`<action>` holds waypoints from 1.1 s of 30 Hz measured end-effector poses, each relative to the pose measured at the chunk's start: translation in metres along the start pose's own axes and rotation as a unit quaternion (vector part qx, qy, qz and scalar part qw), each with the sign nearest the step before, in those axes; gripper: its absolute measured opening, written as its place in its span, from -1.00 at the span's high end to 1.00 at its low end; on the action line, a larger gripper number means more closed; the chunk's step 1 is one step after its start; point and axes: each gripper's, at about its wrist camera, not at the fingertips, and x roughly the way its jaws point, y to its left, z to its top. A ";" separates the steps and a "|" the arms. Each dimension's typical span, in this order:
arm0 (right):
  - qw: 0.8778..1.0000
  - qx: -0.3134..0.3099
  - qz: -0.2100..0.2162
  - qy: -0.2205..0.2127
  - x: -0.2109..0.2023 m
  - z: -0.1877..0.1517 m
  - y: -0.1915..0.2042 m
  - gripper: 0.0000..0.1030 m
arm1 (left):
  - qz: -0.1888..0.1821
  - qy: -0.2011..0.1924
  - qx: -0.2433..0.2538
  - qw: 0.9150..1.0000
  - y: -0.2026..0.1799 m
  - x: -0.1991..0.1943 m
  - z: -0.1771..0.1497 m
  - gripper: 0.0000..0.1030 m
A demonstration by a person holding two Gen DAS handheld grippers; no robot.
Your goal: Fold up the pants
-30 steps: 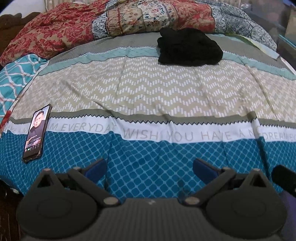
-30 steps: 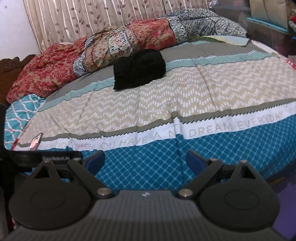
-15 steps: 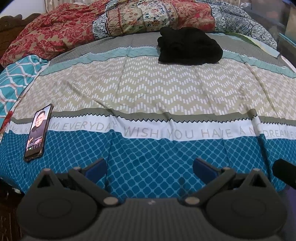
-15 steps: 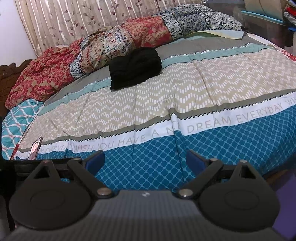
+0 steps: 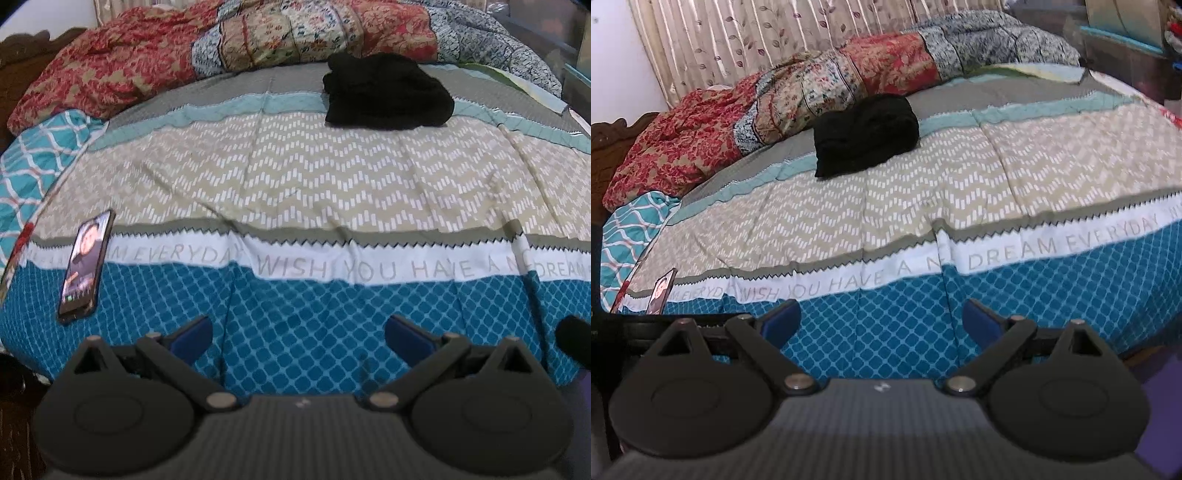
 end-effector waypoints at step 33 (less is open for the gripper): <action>0.992 0.021 0.009 -0.126 -0.043 0.072 -0.011 -0.87 | -0.017 -0.106 0.037 0.994 -0.034 -0.067 0.058 -1.00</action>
